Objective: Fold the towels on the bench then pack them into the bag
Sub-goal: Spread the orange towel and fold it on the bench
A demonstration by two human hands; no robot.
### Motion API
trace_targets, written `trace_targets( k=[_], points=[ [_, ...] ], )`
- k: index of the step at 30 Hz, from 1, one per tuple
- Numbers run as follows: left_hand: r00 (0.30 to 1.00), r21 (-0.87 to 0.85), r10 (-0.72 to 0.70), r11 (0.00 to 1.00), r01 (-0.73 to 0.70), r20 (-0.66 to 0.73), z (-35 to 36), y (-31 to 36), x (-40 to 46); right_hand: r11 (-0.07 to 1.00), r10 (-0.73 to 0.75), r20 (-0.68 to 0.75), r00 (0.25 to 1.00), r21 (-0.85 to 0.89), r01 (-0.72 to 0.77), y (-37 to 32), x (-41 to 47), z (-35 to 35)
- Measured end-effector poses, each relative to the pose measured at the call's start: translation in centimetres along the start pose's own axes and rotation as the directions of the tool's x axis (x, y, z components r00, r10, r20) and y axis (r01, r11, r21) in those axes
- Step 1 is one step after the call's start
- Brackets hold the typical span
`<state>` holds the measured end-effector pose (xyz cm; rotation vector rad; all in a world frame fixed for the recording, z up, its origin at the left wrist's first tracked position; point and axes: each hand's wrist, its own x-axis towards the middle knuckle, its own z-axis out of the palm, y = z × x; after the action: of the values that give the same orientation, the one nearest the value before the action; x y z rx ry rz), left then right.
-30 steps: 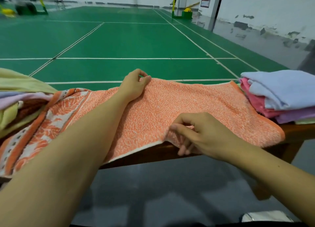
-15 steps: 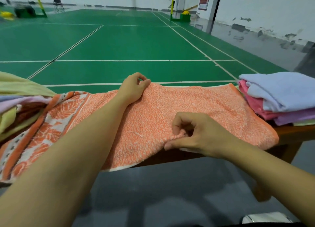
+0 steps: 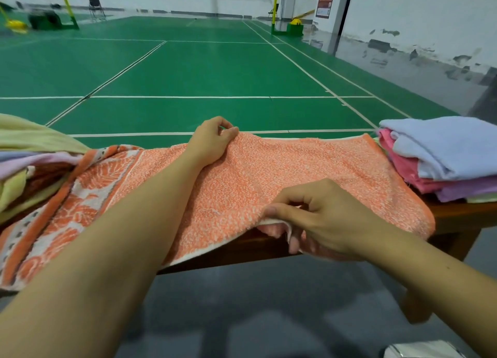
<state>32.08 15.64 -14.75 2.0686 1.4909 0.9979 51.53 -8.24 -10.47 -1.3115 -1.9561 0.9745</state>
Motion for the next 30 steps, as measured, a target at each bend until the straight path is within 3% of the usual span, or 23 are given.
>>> trace_targets(
  k=[8,16,23,27,30],
  points=[
    [1.0,-0.005,0.012,1.0,-0.012,-0.003,-0.1,0.0,-0.1,1.0,0.011,0.098,0.995,0.002,-0.011,0.4,-0.2,-0.1],
    [1.0,-0.01,-0.001,1.0,0.001,-0.001,-0.1,0.2,-0.2,1.0,0.014,0.003,1.0,-0.02,-0.014,0.8,-0.2,-0.2],
    [1.0,-0.027,-0.004,1.0,0.004,-0.012,-0.1,0.1,-0.1,0.997,-0.077,-0.057,0.995,-0.031,0.075,-1.1,-0.6,0.2],
    [0.999,-0.114,-0.024,0.993,0.019,-0.041,-0.3,0.2,-0.2,0.997,0.027,-0.108,0.994,0.08,-0.018,-2.3,-1.0,0.0],
    [0.996,-0.275,-0.051,0.961,0.029,-0.073,-0.8,0.5,-0.4,0.992,0.058,-0.178,0.982,0.124,-0.036,-3.2,-1.1,-0.2]
  ],
)
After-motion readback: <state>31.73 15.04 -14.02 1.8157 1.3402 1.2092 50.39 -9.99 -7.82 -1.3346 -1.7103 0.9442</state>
